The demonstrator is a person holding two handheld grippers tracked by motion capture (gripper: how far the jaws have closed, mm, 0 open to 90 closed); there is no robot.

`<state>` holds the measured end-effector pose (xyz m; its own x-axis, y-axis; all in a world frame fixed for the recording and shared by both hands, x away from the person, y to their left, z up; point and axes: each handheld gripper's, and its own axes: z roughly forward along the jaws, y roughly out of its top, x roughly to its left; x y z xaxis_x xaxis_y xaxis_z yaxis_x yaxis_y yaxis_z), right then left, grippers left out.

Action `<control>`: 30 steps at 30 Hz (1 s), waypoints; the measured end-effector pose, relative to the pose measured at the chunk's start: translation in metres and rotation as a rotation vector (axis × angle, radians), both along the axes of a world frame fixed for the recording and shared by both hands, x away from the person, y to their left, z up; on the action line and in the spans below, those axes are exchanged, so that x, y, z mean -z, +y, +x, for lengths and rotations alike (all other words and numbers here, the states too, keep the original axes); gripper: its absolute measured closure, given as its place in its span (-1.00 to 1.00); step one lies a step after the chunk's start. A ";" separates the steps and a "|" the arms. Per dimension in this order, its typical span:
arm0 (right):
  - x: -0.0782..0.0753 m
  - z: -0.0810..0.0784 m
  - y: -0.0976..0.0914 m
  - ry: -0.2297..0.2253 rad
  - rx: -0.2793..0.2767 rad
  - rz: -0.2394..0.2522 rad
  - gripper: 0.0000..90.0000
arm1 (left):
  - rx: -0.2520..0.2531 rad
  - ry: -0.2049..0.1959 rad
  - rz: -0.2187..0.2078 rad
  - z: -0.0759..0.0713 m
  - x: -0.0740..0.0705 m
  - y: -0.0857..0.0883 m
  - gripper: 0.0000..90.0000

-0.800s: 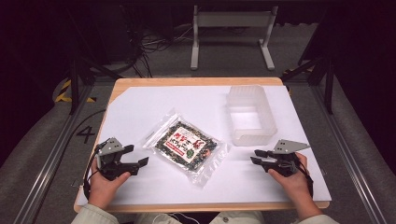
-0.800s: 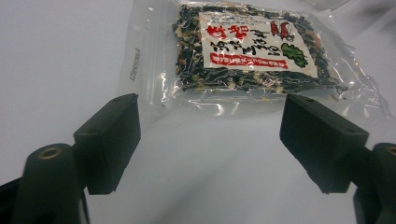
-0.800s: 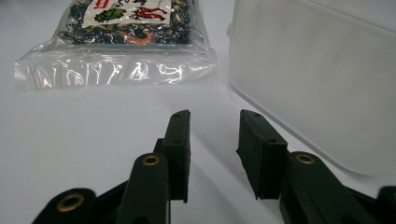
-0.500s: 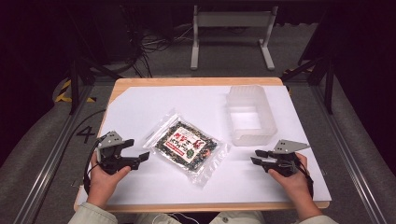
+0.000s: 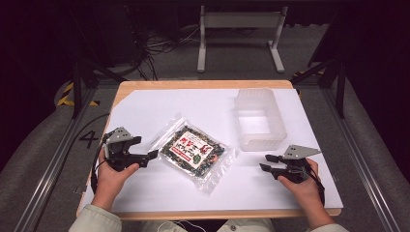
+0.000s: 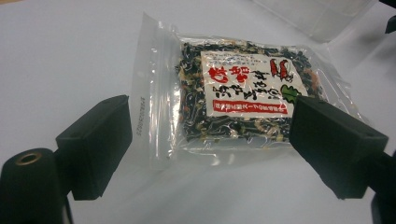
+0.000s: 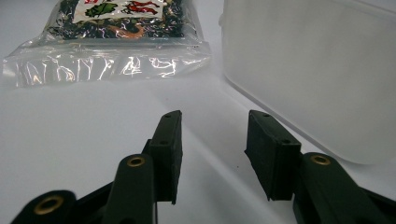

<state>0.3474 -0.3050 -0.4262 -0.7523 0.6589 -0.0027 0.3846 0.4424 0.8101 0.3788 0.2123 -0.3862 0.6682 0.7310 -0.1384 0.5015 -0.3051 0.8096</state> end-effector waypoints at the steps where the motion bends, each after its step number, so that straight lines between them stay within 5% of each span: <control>1: 0.000 0.000 0.000 0.001 -0.003 0.001 0.21 | -0.002 -0.001 0.001 0.001 0.000 0.000 -0.70; 11: 0.002 0.000 0.001 0.003 -0.012 0.006 0.14 | -0.004 -0.001 0.012 0.022 0.000 -0.004 -0.72; 20: 0.003 -0.001 -0.002 0.005 -0.006 0.010 0.10 | 0.018 0.006 -0.036 0.035 -0.003 -0.009 -0.72; 30: 0.004 -0.002 -0.003 0.009 -0.005 0.014 0.08 | -0.027 0.005 -0.044 0.053 0.028 -0.008 -0.60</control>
